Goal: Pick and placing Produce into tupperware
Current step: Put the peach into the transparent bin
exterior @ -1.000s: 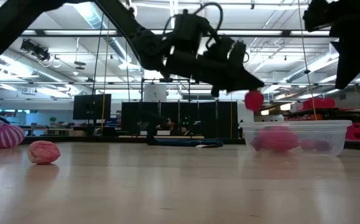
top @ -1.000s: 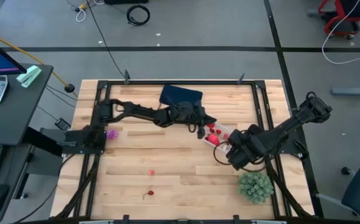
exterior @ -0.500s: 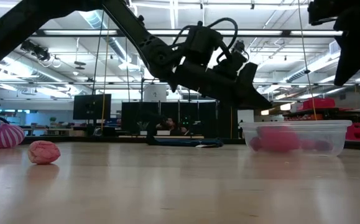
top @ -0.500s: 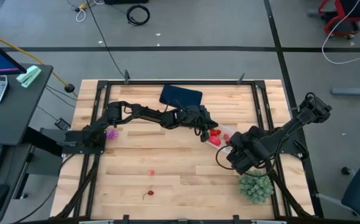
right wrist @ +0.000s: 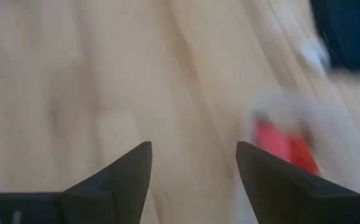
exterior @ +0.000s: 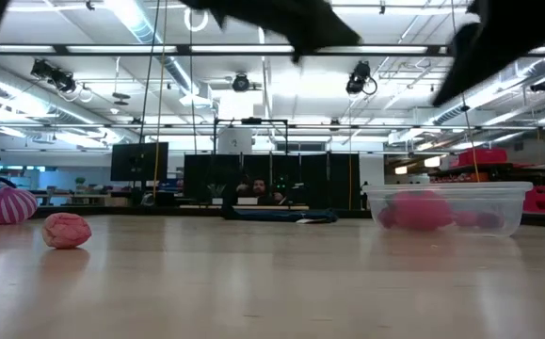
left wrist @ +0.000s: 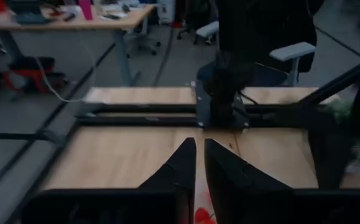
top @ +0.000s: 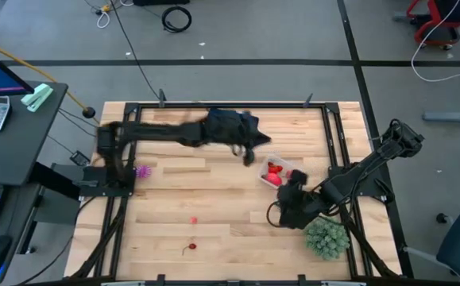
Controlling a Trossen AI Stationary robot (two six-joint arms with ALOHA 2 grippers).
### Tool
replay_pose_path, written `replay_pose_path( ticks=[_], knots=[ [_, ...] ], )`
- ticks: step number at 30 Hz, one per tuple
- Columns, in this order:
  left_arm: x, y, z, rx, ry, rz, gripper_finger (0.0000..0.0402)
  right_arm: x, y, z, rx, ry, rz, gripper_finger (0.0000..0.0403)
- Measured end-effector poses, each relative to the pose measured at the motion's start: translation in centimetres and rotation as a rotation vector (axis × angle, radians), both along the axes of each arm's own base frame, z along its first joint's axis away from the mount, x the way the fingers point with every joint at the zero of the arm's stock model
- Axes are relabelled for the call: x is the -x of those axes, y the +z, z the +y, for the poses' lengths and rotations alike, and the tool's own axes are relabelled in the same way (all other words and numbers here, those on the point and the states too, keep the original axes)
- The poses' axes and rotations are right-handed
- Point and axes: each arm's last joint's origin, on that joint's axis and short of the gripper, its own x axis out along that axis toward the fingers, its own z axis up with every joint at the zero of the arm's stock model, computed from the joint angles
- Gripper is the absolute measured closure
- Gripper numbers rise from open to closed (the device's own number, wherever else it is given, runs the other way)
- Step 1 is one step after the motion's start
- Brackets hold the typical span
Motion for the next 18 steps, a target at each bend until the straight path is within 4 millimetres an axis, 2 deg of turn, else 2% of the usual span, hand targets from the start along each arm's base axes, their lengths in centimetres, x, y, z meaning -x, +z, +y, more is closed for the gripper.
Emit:
replay_pose_path(
  ticks=[4,7,9,13,18],
  knots=[
    [5.4,6.2,0.2,-0.009,0.029,-0.019,0.038,-1.9,-0.9,0.1,0.048,0.183,-0.215,0.0161],
    [9.6,9.8,0.0,0.006,0.052,-0.052,0.0387,-3.1,-1.2,-0.9,0.071,0.263,-0.339,0.0162],
    [12.4,11.9,-0.2,0.03,0.068,-0.087,0.039,-3.9,-1.4,-1.9,0.024,0.304,-0.383,0.0164],
    [16.4,14.2,-0.9,0.051,0.079,-0.122,0.0386,-6.2,-2.4,-3.6,-0.054,0.343,-0.423,0.0169],
    [19.1,15.6,-1.6,0.046,0.078,-0.162,0.0383,-10.7,-4.4,-4.0,-0.051,0.445,-0.421,0.0172]
  ],
)
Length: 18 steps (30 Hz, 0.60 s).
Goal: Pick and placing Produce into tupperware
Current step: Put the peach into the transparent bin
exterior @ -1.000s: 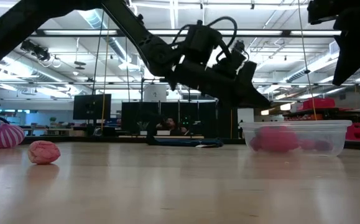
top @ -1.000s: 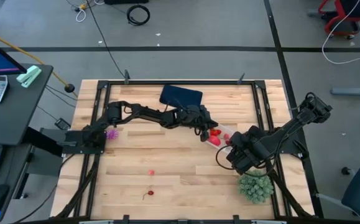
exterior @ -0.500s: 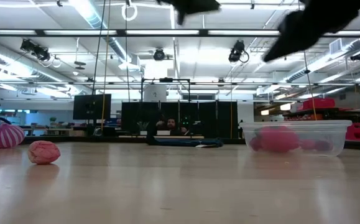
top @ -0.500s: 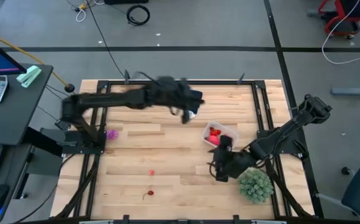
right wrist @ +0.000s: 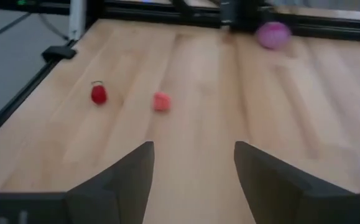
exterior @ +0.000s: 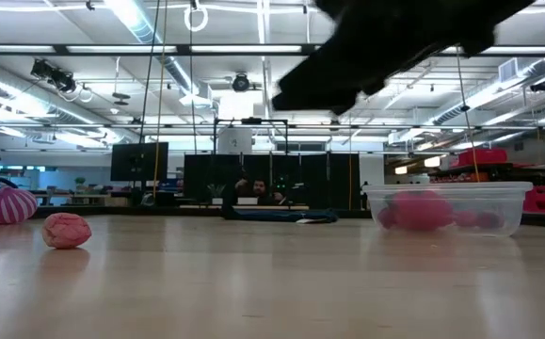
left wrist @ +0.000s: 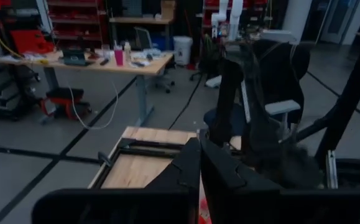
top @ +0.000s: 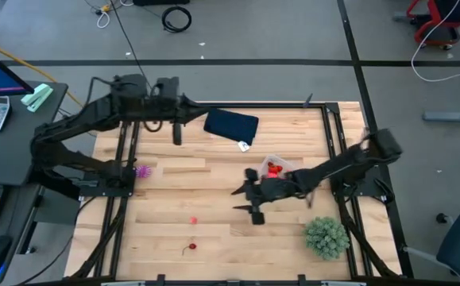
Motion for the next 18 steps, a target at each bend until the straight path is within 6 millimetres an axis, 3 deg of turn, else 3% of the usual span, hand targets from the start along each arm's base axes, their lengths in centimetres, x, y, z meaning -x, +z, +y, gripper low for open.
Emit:
replay_pose_path(
  ticks=[10,18],
  knots=[
    [0.7,0.2,-0.2,0.0,-0.001,-0.002,0.0387,-10.6,-4.0,2.3,0.068,0.172,0.013,0.0162],
    [0.7,-0.3,-0.2,0.012,0.0,0.048,0.0376,-14.8,-6.0,3.1,0.071,0.167,0.052,0.016]
  ],
)
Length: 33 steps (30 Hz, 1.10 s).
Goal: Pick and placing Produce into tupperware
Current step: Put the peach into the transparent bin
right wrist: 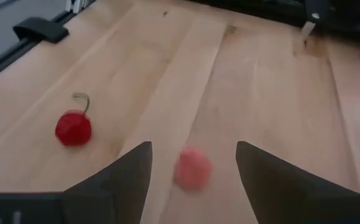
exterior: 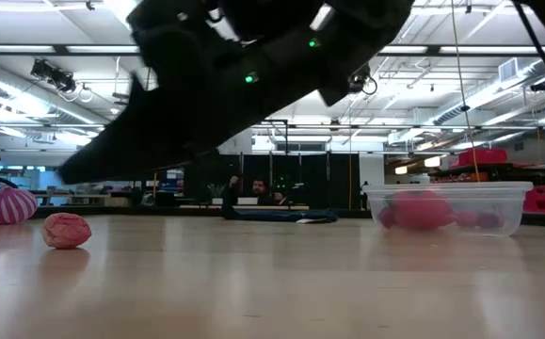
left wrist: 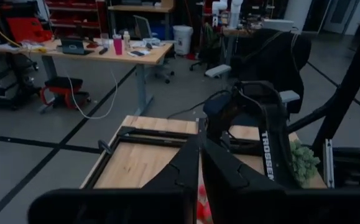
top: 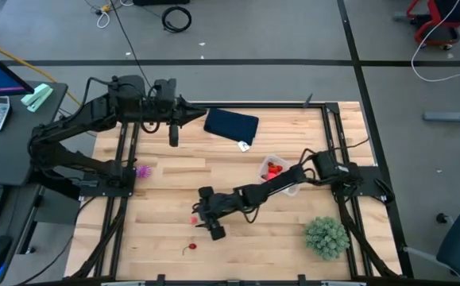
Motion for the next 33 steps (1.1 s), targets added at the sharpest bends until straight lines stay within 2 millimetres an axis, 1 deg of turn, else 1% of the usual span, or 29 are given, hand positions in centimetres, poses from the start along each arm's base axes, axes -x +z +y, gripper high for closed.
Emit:
replay_pose_path(
  ticks=[4,7,10,13,17,21,28,31,33],
  knots=[
    [0.0,-0.2,0.0,0.005,-0.001,0.02,0.0385,-1.0,-1.0,-0.2,-0.01,-0.008,0.002,0.016],
    [0.0,-0.2,-0.1,0.019,-0.001,0.016,0.0391,-1.5,-1.8,-0.5,-0.063,-0.019,0.023,0.016],
    [0.0,-0.2,-0.1,0.029,0.0,0.014,0.0393,-1.7,-2.6,-0.8,-0.108,-0.021,0.049,0.016],
    [0.0,-0.2,-0.1,0.029,0.0,0.014,0.0388,-1.7,-3.8,-0.8,-0.105,-0.023,0.073,0.0162],
    [0.0,-0.2,-0.1,0.029,0.0,0.013,0.0379,-1.7,-4.5,-0.8,-0.112,-0.031,0.077,0.0172],
    [0.0,-0.2,-0.1,0.03,0.0,0.013,0.0381,-1.7,-4.5,-0.8,-0.118,-0.04,0.082,0.0198],
    [0.0,-0.2,-0.1,0.03,0.0,0.014,0.0393,-1.6,-3.8,-1.1,-0.119,-0.046,0.101,0.0281],
    [0.0,-0.2,-0.1,0.03,0.0,0.014,0.0391,-1.1,-2.6,-1.5,-0.118,-0.051,0.172,0.0305],
    [0.0,-0.2,-0.1,0.03,0.0,0.014,0.0385,-0.7,-1.5,-1.9,-0.105,-0.057,0.21,0.0313]
  ],
)
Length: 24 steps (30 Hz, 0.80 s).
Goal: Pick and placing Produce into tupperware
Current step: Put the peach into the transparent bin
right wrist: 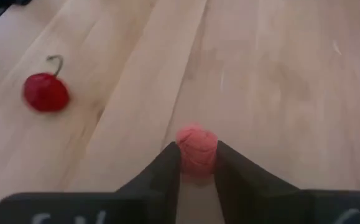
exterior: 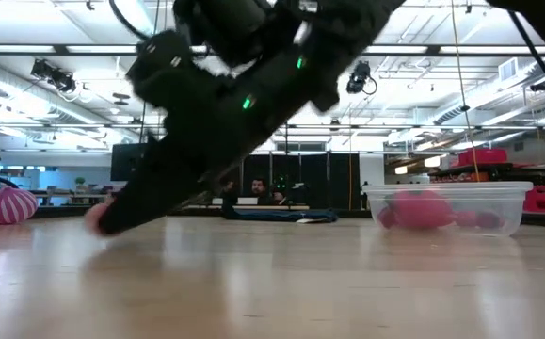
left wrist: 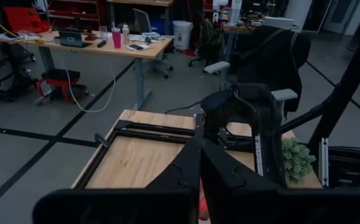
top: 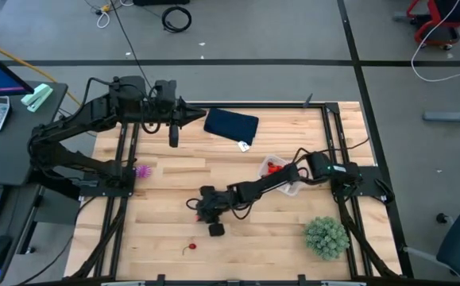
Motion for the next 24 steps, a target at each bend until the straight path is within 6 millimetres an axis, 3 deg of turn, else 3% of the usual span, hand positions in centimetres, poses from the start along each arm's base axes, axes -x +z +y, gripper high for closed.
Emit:
replay_pose_path(
  ticks=[7,10,14,19,24],
  knots=[
    [0.0,0.0,0.0,0.0,0.0,0.001,0.0376,3.4,7.0,-2.3,0.119,-0.072,0.189,0.0309],
    [0.0,0.0,0.0,0.0,0.0,0.0,0.0382,6.2,9.7,-3.3,0.242,-0.155,0.337,0.0309],
    [0.0,0.0,0.0,0.001,0.0,0.002,0.039,10.7,12.6,-5.5,0.354,-0.402,0.52,0.031],
    [0.0,-0.2,0.0,0.029,0.004,0.014,0.0389,17.1,13.3,-7.8,0.277,-0.623,0.665,0.0302],
    [0.1,-0.4,0.0,0.033,0.005,0.037,0.038,23.2,11.4,-9.5,0.2,-0.759,0.685,0.0297]
  ],
)
